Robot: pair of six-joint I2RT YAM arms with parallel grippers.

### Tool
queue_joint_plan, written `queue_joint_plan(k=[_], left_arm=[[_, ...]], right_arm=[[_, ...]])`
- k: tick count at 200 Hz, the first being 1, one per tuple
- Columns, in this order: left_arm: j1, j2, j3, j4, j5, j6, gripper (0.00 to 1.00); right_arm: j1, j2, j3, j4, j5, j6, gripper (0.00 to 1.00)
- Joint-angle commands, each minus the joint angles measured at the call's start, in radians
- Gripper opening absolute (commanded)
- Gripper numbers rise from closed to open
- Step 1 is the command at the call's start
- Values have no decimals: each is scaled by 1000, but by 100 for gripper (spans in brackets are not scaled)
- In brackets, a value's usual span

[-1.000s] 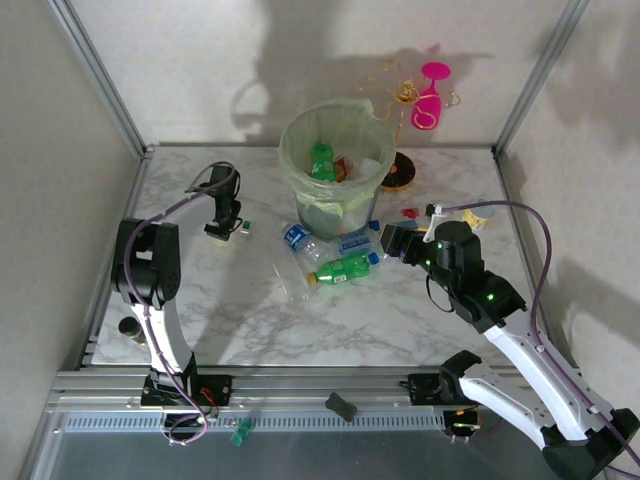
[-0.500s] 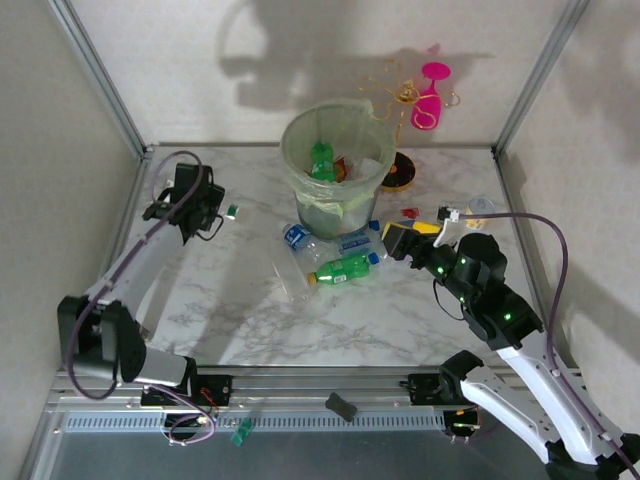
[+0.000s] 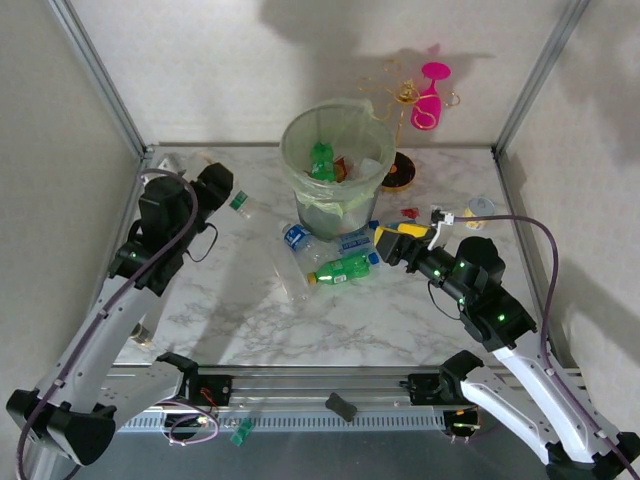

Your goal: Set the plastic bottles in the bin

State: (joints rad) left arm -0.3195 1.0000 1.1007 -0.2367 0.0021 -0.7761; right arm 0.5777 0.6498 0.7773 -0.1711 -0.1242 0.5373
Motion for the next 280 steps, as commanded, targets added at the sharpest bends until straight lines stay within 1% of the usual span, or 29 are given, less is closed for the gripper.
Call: queue_joint_plan(k=[1, 15, 46, 83, 109, 168, 184, 202, 254, 280], left_arm=[[-28, -1, 87, 109, 79, 143, 30], [-47, 35, 135, 132, 115, 165, 27], [-103, 144, 261, 169, 152, 200, 27], [-166, 302, 429, 193, 151, 236, 26], [-201, 420, 541, 207, 130, 260, 26], [-221, 715, 803, 179, 137, 287, 25], [-229, 779, 855, 169, 135, 301, 25], [-237, 837, 901, 155, 123, 313, 25], [-243, 987, 1038, 77, 114, 329, 25], [-250, 1023, 1054, 58, 123, 333, 25]], right_arm=[[2, -3, 9, 21, 20, 4, 79], [1, -3, 10, 19, 25, 1, 79], [1, -8, 13, 4, 44, -6, 79], [1, -20, 17, -32, 72, -27, 79], [1, -31, 10, -50, 98, -37, 79], [1, -60, -4, -78, 119, -55, 79], [1, -66, -3, -91, 142, -74, 80], [1, -69, -4, -108, 166, -89, 80], [2, -79, -26, -113, 181, -111, 80], [1, -70, -20, -123, 197, -121, 80]])
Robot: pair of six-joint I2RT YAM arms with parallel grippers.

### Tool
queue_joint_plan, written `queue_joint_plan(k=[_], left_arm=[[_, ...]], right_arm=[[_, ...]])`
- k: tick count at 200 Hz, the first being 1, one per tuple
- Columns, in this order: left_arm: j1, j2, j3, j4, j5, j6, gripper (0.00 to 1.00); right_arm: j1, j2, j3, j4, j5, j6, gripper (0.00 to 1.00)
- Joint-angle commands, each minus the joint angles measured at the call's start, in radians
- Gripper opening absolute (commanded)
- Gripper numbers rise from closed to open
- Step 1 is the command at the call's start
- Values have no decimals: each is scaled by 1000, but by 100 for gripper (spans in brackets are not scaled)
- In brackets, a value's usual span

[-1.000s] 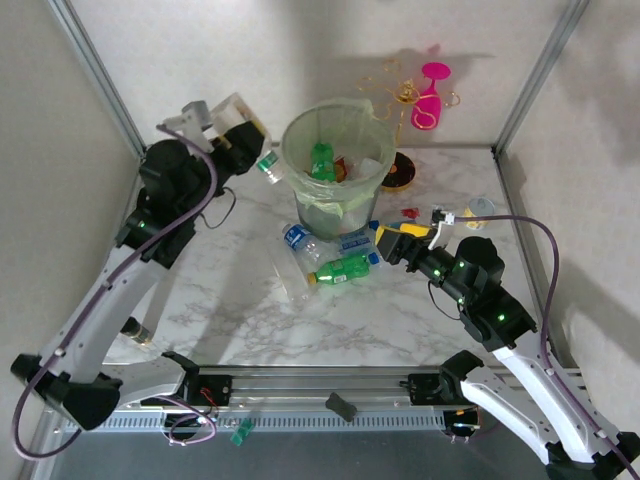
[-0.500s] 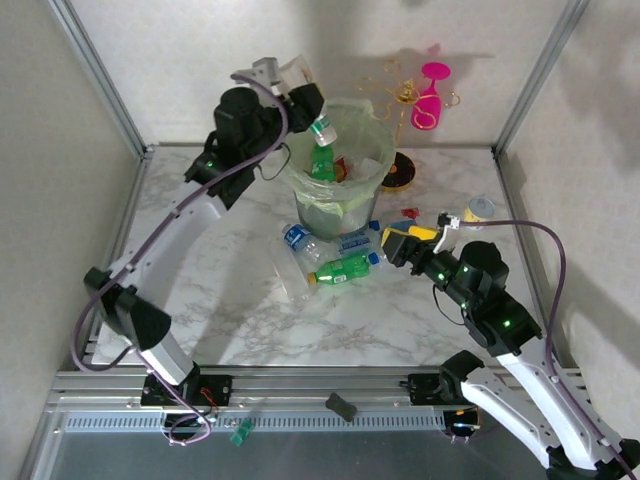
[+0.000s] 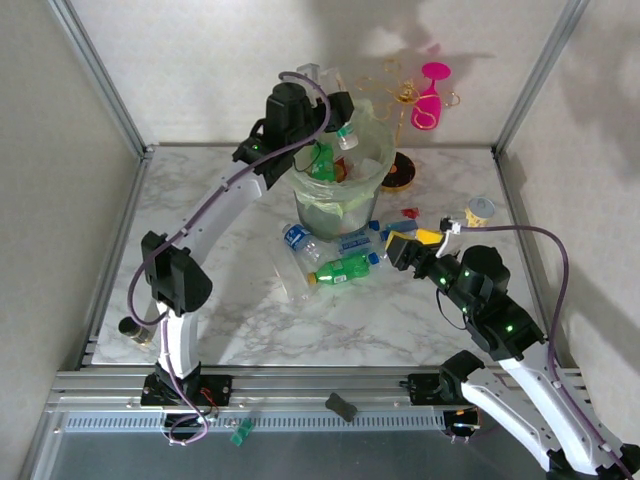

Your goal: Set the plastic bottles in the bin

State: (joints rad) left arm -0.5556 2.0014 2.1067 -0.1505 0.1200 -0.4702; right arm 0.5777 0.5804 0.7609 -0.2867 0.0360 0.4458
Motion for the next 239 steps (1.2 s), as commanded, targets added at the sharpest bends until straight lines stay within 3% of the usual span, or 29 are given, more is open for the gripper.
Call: queue_joint_plan(k=[1, 41, 88, 143, 182, 203, 225, 239], left_arm=[[-14, 22, 48, -30, 5, 28, 25], [-21, 18, 2, -83, -4, 51, 25], [-21, 17, -30, -166, 11, 47, 28], [-20, 60, -62, -197, 16, 51, 30], [-21, 94, -60, -229, 29, 35, 32], [-21, 112, -59, -243, 33, 33, 37], [-21, 119, -57, -243, 36, 24, 59], [-21, 117, -53, -244, 33, 24, 66]], right_arm=[[1, -1, -4, -8, 38, -30, 80], [1, -109, 5, -24, 210, -13, 81], [1, -204, 16, -47, 320, -21, 81], [1, -177, 13, -32, 251, -16, 82], [2, -181, 14, -48, 271, -13, 82], [1, -184, 14, -51, 273, -16, 83], [1, -176, 14, -48, 261, -16, 83], [1, -171, 15, -46, 249, -18, 83]])
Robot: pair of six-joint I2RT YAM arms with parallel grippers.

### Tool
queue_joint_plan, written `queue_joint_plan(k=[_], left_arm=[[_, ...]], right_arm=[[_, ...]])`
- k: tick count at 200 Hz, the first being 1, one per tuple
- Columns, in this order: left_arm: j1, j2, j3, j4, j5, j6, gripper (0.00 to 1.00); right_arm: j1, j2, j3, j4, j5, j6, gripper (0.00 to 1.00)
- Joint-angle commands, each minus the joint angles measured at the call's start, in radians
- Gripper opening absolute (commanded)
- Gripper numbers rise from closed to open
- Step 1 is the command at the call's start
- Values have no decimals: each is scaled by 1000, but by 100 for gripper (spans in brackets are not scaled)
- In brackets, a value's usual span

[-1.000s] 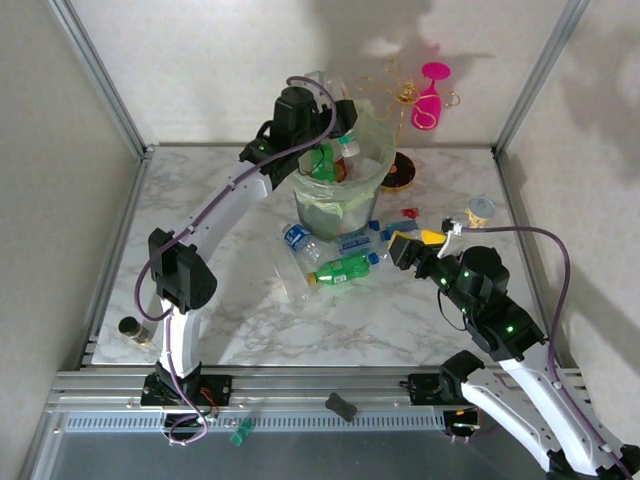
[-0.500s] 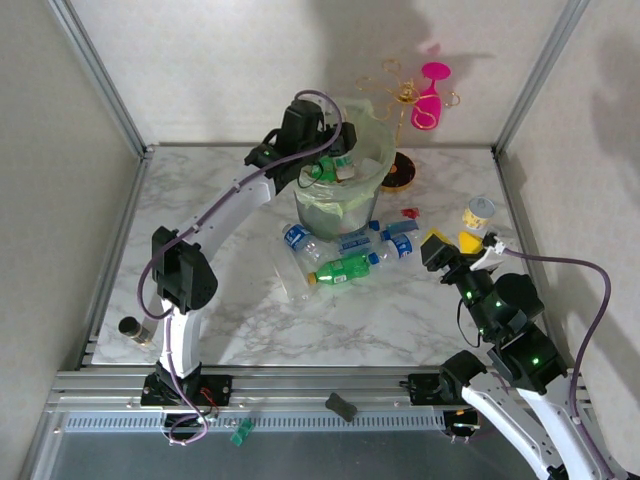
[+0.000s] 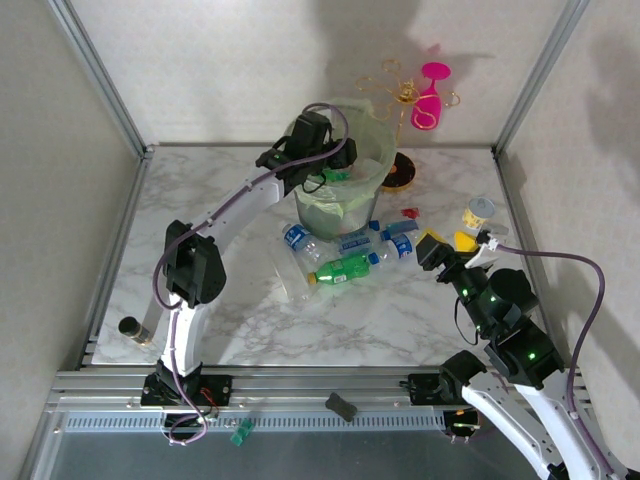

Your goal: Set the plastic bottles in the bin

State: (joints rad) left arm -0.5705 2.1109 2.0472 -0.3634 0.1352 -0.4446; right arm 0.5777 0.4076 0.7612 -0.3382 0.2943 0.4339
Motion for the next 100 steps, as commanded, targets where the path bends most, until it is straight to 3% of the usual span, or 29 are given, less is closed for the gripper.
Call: queue_joint_plan(k=[1, 44, 58, 100], left_arm=[[-6, 8, 8, -31, 16, -1, 67], [-3, -27, 14, -28, 6, 5, 76], [-3, -45, 13, -31, -18, 5, 84], [-3, -158, -56, 13, -5, 6, 85]], right_arm=[[1, 2, 15, 6, -9, -6, 83], [1, 20, 25, 5, -29, -10, 83], [1, 23, 30, 6, -30, -10, 83], [2, 33, 38, 6, -44, 2, 84]])
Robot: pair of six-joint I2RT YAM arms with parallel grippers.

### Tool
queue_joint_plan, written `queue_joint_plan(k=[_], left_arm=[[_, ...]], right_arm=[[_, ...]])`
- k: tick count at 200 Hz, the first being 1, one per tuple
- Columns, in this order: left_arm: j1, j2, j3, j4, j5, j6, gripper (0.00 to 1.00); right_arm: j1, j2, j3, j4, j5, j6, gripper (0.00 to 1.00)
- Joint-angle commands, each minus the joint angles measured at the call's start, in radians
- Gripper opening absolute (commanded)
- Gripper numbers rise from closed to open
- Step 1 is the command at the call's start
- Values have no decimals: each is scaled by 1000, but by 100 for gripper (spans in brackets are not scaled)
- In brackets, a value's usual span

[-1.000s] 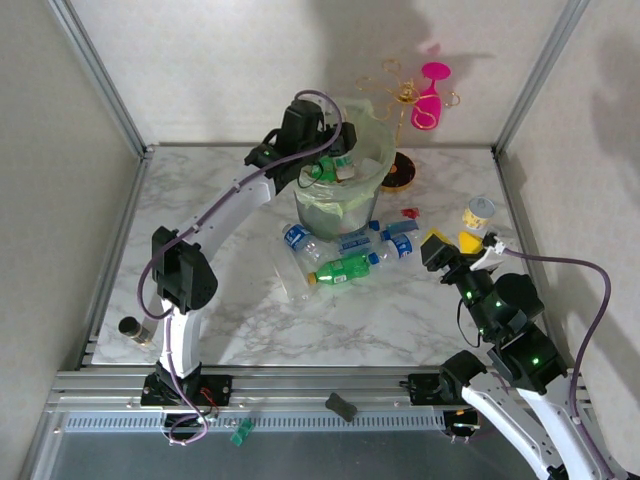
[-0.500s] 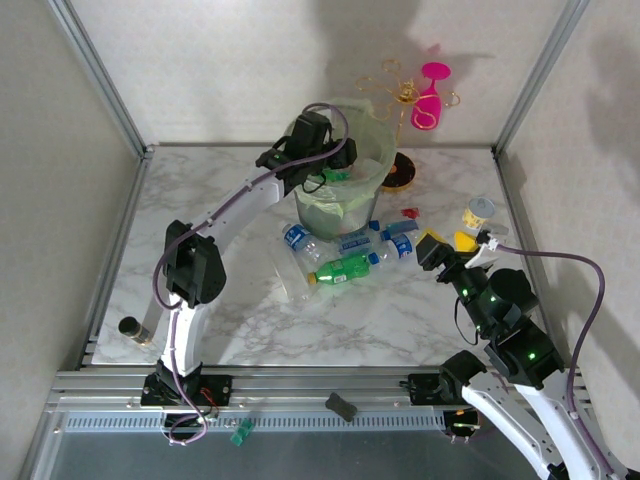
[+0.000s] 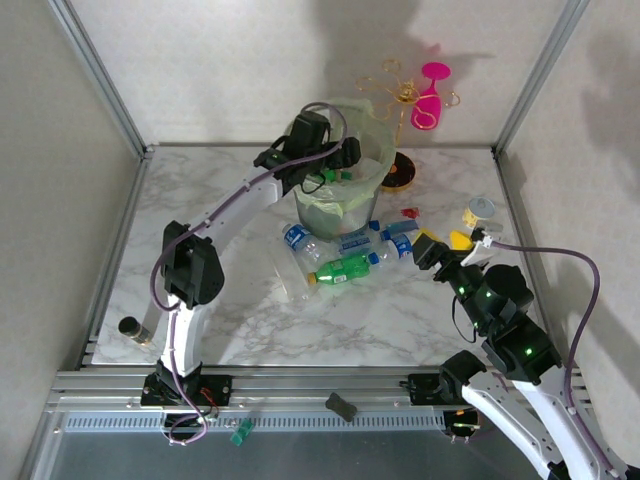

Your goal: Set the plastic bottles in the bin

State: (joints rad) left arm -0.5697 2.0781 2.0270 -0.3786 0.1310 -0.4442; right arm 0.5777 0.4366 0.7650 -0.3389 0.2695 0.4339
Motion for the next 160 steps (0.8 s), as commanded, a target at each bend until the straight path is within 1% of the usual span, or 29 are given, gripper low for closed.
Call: queue_joint_plan(k=[1, 44, 77, 91, 112, 135, 160], left_arm=[[-4, -128, -36, 30, 0, 6, 85], [-7, -272, -123, 119, 49, -29, 84], [-7, -412, -244, 189, 68, -37, 84], [-7, -488, -324, 223, 67, -37, 84], [-6, -609, -471, 285, 59, -31, 84], [-6, -739, -587, 311, 32, -13, 84], [-6, -852, -696, 313, -28, 0, 84]], right_arm=[[2, 4, 34, 7, -19, 2, 84], [1, 35, 36, 28, -35, 14, 84], [2, 62, 52, 33, -48, 21, 84], [1, 69, 54, 35, -51, 25, 84], [2, 77, 51, 42, -62, 34, 83], [1, 87, 45, 53, -85, 47, 81], [2, 103, 42, 65, -105, 60, 78]])
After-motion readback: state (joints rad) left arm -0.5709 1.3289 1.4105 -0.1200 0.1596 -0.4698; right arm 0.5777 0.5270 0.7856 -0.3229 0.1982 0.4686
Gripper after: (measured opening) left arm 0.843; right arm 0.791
